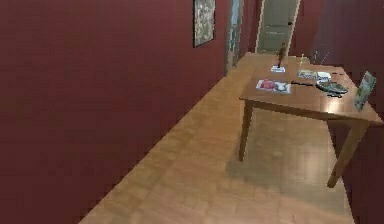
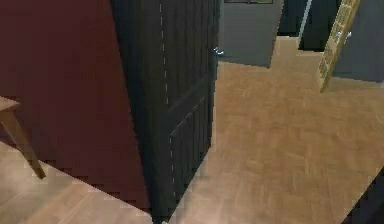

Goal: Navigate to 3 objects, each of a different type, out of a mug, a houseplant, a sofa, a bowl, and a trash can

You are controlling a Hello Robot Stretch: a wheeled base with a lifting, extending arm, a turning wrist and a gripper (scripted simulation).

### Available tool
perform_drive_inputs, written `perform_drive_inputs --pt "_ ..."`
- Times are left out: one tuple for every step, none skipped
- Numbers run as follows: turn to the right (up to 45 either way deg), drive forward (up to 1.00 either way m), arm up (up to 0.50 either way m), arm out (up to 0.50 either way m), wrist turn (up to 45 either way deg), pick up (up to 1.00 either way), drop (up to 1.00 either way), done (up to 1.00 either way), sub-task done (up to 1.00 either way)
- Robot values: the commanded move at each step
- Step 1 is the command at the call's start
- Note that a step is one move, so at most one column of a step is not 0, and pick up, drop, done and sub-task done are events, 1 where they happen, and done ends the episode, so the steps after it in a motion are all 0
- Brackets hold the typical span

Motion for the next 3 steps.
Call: perform_drive_inputs --pt "0.0 1.0 0.0 0.0 0.0 0.0 0.0 0.0 0.0" --pt "-6.0 0.0 0.0 0.0 0.0 0.0 0.0 0.0 0.0" --pt "0.0 0.6 0.0 0.0 0.0 0.0 0.0 0.0 0.0"
